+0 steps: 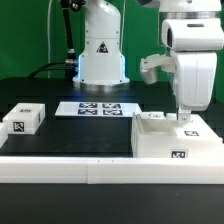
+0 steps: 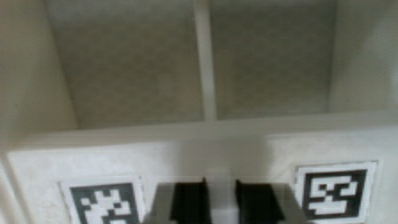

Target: Assemble cabinet

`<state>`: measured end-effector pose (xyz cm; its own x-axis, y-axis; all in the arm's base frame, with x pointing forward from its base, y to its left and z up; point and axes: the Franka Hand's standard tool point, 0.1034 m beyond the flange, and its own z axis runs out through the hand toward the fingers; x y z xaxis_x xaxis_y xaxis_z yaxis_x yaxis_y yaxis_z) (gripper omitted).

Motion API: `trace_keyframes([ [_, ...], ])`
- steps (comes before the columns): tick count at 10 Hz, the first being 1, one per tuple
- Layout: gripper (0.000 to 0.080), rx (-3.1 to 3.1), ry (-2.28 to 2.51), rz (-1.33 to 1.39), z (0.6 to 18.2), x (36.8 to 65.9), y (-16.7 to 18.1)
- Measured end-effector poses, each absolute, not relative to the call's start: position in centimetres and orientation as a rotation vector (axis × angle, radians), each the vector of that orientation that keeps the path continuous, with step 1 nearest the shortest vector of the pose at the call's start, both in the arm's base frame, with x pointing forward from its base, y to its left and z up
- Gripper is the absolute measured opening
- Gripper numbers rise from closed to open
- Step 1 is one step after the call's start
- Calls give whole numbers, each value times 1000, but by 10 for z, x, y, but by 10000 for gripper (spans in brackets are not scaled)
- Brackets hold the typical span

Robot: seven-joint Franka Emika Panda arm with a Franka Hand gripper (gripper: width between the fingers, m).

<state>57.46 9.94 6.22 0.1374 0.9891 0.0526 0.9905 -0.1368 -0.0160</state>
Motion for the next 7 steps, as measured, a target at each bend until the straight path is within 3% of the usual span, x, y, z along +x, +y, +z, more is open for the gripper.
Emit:
trace_keyframes([
  [3,70,-2336,-2029,-44,62,574,98],
  [5,384,-2336,-2029,-44,62,574,98],
  [6,384,-2336,-2029,-44,62,574,98],
  [7,573,-2336,-2029,-44,62,574,98],
])
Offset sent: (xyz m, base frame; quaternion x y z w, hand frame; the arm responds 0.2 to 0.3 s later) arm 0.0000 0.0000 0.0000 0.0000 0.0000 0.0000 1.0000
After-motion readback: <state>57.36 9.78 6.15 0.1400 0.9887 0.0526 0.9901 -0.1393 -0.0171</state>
